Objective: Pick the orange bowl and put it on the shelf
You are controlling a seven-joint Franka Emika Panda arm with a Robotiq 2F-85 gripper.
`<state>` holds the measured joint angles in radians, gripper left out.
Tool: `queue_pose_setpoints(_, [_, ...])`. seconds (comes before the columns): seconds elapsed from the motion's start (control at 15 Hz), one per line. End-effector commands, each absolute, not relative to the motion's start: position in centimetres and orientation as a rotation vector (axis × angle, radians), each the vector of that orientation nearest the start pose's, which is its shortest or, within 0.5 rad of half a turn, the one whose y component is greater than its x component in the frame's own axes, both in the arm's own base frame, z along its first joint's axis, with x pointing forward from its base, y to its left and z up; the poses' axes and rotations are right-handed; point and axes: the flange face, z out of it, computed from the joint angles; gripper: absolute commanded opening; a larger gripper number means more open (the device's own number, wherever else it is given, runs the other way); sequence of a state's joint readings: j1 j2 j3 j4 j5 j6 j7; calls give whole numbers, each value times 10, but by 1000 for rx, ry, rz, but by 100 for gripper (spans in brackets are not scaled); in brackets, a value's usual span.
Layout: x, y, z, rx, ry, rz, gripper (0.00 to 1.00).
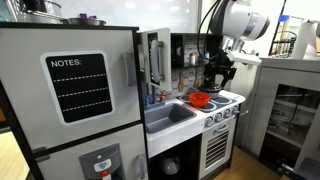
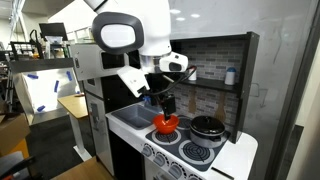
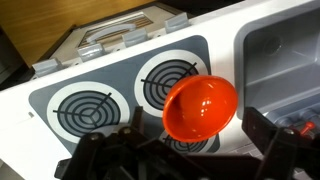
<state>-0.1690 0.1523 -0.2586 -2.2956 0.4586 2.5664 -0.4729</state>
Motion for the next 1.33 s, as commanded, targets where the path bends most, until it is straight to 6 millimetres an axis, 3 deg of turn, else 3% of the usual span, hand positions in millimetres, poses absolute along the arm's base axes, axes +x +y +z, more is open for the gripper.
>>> queue_pose_setpoints(0.0, [486, -229, 297, -2932, 475, -322, 100])
queue_pose_setpoints(0.2, [486, -229, 297, -2931, 475, -321, 100])
queue_pose_setpoints(0.53, [501, -235, 279, -2893, 566, -325, 100])
queue_pose_setpoints(1.27, [535, -270, 254, -2782, 706, -367, 100])
